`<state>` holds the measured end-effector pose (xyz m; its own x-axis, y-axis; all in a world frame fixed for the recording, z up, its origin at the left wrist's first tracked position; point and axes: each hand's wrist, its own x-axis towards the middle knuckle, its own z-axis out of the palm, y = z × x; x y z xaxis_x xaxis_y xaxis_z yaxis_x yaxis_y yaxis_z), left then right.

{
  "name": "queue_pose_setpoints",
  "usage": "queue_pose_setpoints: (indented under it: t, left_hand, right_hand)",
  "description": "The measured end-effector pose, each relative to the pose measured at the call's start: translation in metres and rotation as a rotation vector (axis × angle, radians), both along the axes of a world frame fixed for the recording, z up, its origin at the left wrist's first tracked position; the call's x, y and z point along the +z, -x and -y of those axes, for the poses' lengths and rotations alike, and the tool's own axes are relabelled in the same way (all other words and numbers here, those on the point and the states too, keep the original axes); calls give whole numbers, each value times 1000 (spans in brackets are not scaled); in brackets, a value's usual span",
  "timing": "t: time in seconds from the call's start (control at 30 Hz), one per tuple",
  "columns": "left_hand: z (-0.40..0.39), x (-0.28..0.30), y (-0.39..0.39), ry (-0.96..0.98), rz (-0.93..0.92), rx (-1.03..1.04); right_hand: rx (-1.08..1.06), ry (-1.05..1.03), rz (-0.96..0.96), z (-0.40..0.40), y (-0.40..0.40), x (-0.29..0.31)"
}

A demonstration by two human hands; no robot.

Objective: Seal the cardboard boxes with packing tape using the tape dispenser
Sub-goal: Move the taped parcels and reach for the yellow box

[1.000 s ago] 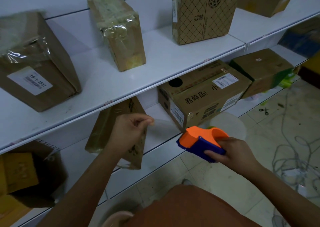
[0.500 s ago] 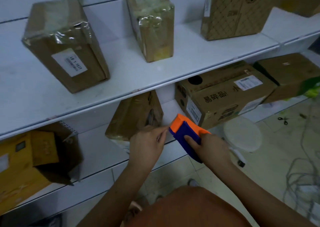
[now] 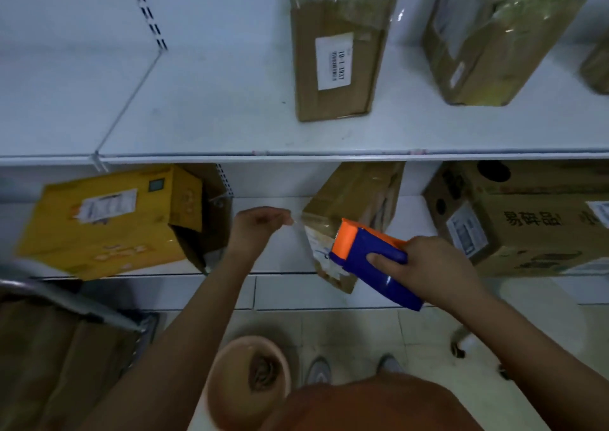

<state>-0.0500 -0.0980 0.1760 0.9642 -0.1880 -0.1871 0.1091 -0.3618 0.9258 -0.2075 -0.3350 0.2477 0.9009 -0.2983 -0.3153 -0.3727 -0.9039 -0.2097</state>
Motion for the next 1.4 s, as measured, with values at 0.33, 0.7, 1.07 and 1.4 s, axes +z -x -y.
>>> queue_pose_setpoints:
  t: [0.33, 0.7, 1.07, 1.4]
  left_hand:
    - [4, -17, -31, -26, 54, -114]
    - [24, -48, -36, -23, 44, -69]
    - [72, -48, -4, 269, -433, 231]
    - [55, -44, 22, -223, 958, -160]
  right_hand:
    - [-57, -89, -123, -9, -29, 23]
    - [-83, -57, -143, -21, -38, 19]
    - [-125, -62, -164, 8, -13, -9]
    - [-169, -116, -135, 21, 18, -20]
